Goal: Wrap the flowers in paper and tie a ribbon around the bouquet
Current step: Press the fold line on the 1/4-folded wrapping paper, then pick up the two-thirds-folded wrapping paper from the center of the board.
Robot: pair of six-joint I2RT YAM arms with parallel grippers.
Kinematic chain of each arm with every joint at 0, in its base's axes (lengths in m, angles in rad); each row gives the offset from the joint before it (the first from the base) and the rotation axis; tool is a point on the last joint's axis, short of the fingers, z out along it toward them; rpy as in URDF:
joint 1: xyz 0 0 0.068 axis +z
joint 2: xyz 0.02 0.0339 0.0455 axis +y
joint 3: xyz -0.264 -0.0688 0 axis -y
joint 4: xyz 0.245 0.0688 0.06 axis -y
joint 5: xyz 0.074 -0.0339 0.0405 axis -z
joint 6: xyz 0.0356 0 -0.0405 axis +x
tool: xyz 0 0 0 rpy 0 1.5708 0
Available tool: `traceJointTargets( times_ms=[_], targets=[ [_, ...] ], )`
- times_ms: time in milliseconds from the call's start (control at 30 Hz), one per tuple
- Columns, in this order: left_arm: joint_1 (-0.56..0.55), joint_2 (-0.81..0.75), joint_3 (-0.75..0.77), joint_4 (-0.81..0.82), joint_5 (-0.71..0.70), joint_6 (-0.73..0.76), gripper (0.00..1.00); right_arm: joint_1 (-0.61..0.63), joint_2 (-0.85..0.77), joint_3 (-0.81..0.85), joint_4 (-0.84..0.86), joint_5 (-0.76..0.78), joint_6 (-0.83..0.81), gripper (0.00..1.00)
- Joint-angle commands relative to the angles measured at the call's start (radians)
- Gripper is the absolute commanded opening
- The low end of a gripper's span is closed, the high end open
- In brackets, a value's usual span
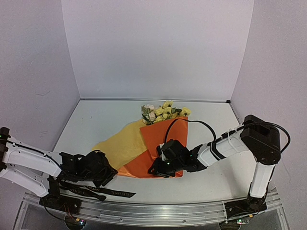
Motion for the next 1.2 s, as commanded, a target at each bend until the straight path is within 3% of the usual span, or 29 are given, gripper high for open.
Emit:
traceJointTargets(
  times_ms=[0, 233, 533, 733, 867, 1167],
  targets=[
    [-0.008, 0.031, 0.014, 0.005, -0.051, -0.111, 0.36, 0.01, 0.016, -0.001, -0.013, 0.022, 0.002, 0.26],
    [-0.008, 0.018, -0.033, 0.098, -0.117, -0.118, 0.37, 0.013, 0.018, 0.002, -0.007, 0.022, 0.007, 0.26],
    [-0.007, 0.078, -0.043, 0.165, -0.103, -0.12, 0.31, 0.014, 0.023, 0.002, -0.007, 0.023, 0.009, 0.25],
    [-0.007, 0.085, -0.041, 0.152, -0.12, -0.1, 0.12, 0.017, 0.021, 0.003, -0.007, 0.026, 0.01, 0.25],
    [-0.008, 0.054, -0.025, 0.095, -0.163, -0.046, 0.0, 0.021, 0.025, 0.01, -0.007, 0.027, 0.015, 0.25],
    [-0.007, -0.065, 0.011, 0.065, -0.254, 0.208, 0.0, 0.043, 0.05, 0.058, -0.025, 0.036, 0.015, 0.26]
  ],
)
